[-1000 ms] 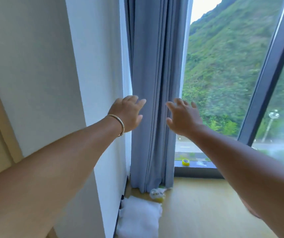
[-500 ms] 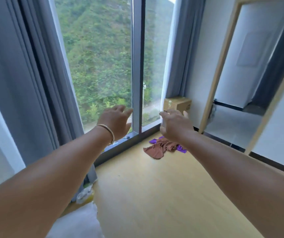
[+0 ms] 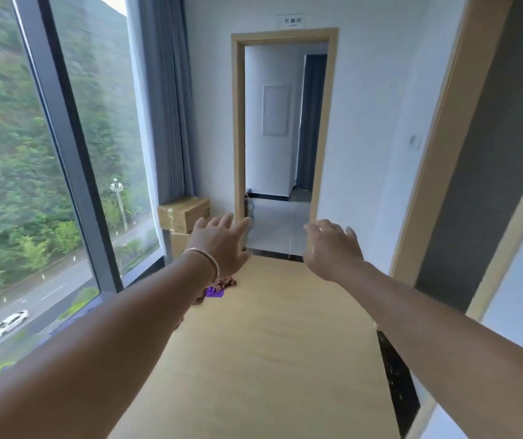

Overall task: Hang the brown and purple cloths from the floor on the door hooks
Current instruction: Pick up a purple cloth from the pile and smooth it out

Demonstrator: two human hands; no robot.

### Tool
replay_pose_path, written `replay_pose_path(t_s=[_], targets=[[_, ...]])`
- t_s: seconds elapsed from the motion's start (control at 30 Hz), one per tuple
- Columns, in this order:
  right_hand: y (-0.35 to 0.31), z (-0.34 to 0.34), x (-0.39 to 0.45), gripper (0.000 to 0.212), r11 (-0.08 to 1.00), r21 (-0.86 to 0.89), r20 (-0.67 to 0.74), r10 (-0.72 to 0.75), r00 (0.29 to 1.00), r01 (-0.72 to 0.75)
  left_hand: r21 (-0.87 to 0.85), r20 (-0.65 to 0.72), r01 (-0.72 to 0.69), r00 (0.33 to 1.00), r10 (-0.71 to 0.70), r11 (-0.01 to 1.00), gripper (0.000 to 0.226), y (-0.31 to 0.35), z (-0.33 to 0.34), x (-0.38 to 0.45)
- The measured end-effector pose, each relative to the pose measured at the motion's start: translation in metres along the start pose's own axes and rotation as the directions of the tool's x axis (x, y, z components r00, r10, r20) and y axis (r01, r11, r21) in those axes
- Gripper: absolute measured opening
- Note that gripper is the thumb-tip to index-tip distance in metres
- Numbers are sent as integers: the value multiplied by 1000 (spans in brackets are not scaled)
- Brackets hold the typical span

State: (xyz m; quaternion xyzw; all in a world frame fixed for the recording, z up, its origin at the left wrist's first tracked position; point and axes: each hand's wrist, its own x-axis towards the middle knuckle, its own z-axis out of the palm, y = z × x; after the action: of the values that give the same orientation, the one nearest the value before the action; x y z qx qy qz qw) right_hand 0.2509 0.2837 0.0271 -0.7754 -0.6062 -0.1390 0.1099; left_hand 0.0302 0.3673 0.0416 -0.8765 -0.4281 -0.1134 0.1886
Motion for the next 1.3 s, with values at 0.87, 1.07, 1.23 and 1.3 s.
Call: replay_pose_path(t_s=[0.87, 1.07, 1.23, 1.3], targets=[[267, 72, 154, 50, 988, -120, -175, 79, 981, -101, 19, -144, -100, 984, 101, 995, 69, 186, 94, 307], [287, 116, 230, 50, 978, -121, -161, 149, 975, -170, -38, -156, -148, 978, 140, 988, 65, 176, 140, 401], [301, 147, 304, 52, 967, -120, -116, 211, 971, -224, -59, -119, -158, 982, 150, 986, 65, 160, 185, 472], [305, 162, 330, 51, 964, -122, -101, 223, 970, -234, -69, -83, -167, 983, 162, 983, 64, 156, 205, 495]])
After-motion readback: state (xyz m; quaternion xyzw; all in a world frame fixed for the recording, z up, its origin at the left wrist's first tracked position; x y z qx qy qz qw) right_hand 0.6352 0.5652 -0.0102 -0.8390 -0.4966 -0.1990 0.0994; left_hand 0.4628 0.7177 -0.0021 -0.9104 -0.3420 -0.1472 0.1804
